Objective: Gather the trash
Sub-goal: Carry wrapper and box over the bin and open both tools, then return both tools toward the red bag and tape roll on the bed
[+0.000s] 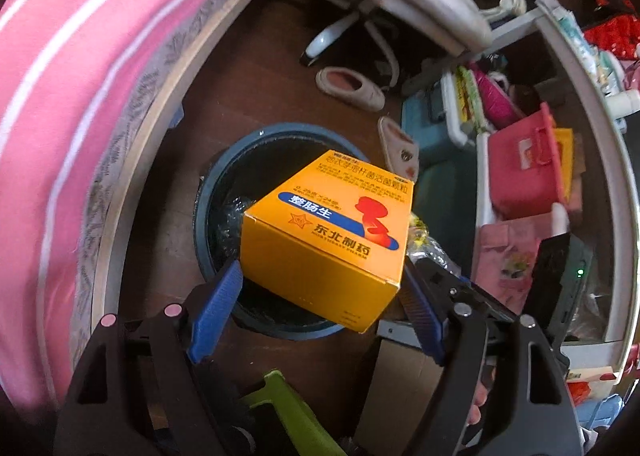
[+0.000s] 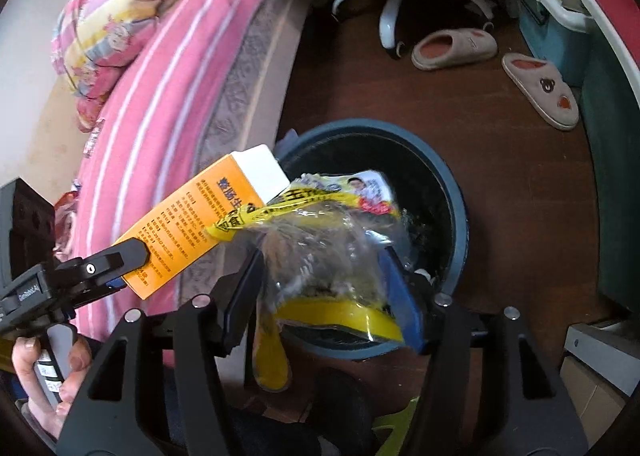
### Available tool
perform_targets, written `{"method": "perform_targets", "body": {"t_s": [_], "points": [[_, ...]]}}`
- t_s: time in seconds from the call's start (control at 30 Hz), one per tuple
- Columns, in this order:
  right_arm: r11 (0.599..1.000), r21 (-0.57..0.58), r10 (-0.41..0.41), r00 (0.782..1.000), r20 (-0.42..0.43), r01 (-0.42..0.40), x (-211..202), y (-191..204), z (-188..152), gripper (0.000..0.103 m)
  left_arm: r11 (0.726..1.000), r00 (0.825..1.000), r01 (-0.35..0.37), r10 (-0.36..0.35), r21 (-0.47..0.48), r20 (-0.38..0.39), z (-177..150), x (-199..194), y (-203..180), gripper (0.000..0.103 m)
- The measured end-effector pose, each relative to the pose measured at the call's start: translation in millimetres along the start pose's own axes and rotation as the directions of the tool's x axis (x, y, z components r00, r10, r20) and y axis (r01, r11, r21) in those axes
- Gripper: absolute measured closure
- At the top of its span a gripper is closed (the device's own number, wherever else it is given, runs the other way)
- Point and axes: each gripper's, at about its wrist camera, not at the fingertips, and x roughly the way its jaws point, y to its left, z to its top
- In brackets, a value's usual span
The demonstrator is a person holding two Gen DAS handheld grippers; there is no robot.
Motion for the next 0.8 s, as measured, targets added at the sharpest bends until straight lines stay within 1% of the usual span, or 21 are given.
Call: {"method": "perform_targets", "body": {"t_s": [0.03, 0.07, 0.1, 0.17, 0.27, 0.37, 0.43, 0.47, 0.53, 0.63, 0.73, 0.8], "points": [[1.000, -0.001, -0.006, 1.000, -0.006, 0.006, 4, 0, 0, 0.030, 1.000, 1.000, -0.008, 0.008, 0.000, -0.013, 1, 5, 0, 0.027], [1.000, 0.001, -0.017, 1.000, -0.013, 0.017, 7, 0, 1, 0.020, 1.000, 0.999, -0.017, 0.017, -0.003, -0.035, 2, 11, 0, 0.026], [1.000, 0.006, -0.028, 1.000, -0.014, 0.028, 8, 0, 1, 0.018, 1.000, 0.999, -0.019, 0.019, -0.005, -0.050, 2, 15, 1, 0.026], [1.000, 0.011, -0.028, 0.999, -0.019, 0.028, 9, -1, 1, 0.018, 1.000, 0.998, -0.023, 0.024, 0.011, -0.061, 2, 19, -1, 0.026], [0.999, 0.003, -0.035, 0.999, -0.015, 0.035, 5, 1, -1, 0.018, 0.999, 0.999, -0.027, 0.030, 0.046, -0.046, 1, 15, -9, 0.023], [0.999, -0.023, -0.036, 0.999, 0.005, 0.036, -5, 9, -2, 0.018, 0.997, 0.999, -0.041, 0.041, 0.069, -0.002, -1, 3, -15, 0.022], [0.999, -0.044, -0.022, 0.999, 0.027, 0.023, -13, 17, -3, 0.018, 0.996, 0.998, -0.053, 0.050, 0.074, 0.033, -2, -8, -18, 0.021], [0.998, -0.064, -0.010, 0.999, 0.046, 0.013, -21, 24, -3, 0.018, 0.994, 0.996, -0.070, 0.065, 0.080, 0.064, -4, -18, -21, 0.021], [0.994, -0.106, 0.007, 0.997, 0.077, 0.002, -33, 38, -4, 0.017, 0.991, 0.986, -0.106, 0.094, 0.085, 0.137, -9, -40, -25, 0.016], [0.980, -0.196, 0.045, 0.990, 0.136, -0.018, -55, 67, -6, 0.015, 0.988, 0.970, -0.132, 0.113, 0.075, 0.215, -15, -69, -27, 0.015], [0.958, -0.284, 0.093, 0.977, 0.193, -0.036, -79, 98, -9, 0.012, 0.984, 0.943, -0.166, 0.141, 0.059, 0.302, -22, -102, -29, 0.015], [0.939, -0.341, 0.133, 0.965, 0.228, -0.048, -96, 124, -13, 0.011, 0.979, 0.917, -0.201, 0.173, 0.040, 0.360, -31, -128, -29, 0.015]]}}
